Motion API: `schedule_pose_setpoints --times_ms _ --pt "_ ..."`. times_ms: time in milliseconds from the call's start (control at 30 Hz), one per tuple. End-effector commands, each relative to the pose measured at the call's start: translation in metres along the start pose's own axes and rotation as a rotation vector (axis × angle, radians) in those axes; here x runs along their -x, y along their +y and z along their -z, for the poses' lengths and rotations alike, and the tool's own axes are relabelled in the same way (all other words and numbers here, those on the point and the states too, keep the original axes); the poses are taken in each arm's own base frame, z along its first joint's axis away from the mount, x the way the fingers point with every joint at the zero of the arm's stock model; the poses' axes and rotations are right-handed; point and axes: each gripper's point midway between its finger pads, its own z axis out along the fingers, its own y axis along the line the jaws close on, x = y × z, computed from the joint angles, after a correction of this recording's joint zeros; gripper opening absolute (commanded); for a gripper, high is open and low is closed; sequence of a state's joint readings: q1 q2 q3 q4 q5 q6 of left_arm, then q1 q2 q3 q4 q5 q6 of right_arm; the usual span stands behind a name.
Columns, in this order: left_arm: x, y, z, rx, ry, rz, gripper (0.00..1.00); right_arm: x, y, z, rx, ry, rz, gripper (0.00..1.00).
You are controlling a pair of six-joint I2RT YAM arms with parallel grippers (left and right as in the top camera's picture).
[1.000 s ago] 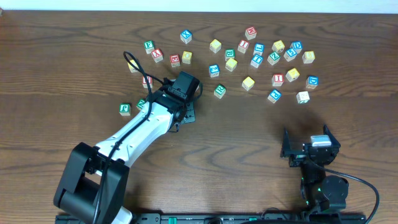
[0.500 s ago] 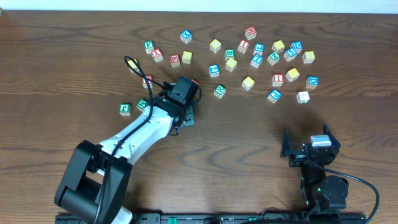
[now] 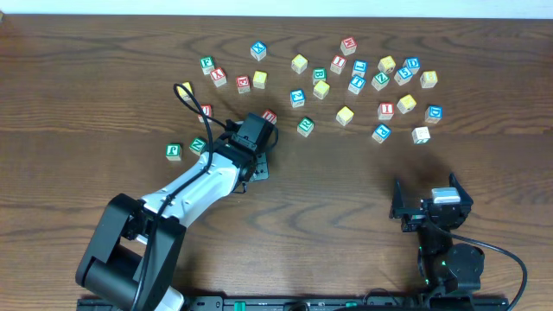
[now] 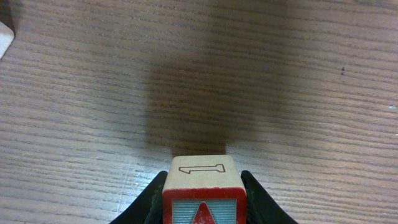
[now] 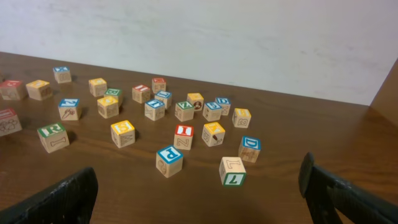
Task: Spell out AI2
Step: 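Lift the A block and carry it toward the table center, then lower the A block onto the table and open the left gripper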
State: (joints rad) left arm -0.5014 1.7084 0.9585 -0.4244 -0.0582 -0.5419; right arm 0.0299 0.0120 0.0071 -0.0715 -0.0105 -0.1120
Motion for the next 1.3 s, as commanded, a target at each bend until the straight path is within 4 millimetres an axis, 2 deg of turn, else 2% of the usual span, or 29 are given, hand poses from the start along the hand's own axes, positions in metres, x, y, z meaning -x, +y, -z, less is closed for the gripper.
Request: schedule_pose_setpoints --times_ms 0,567,833,933,1267 --pt "-0.003 0.002 -0.004 0.013 0.004 -0.021 0.15 -0.001 -0.002 0.0 -0.008 0.001 -0.015 0.99" --pt "-0.002 0.002 -0.005 0.011 0.001 -0.045 0.15 -0.001 -0.002 0.0 -0.008 0.001 -0.014 0.99" --pt "-0.01 0.004 -0.022 0.032 0.036 -0.059 0.15 -0.001 -0.002 0.0 -0.008 0.001 -0.014 0.99" --pt "-0.013 0.004 -0.029 0.035 0.051 -0.06 0.12 -0.001 -0.002 0.0 -0.008 0.001 -0.014 0.99" --pt "-0.011 0.003 -0.029 0.03 0.044 -0.059 0.13 -0.001 -0.002 0.0 -0.008 0.001 -0.014 0.99"
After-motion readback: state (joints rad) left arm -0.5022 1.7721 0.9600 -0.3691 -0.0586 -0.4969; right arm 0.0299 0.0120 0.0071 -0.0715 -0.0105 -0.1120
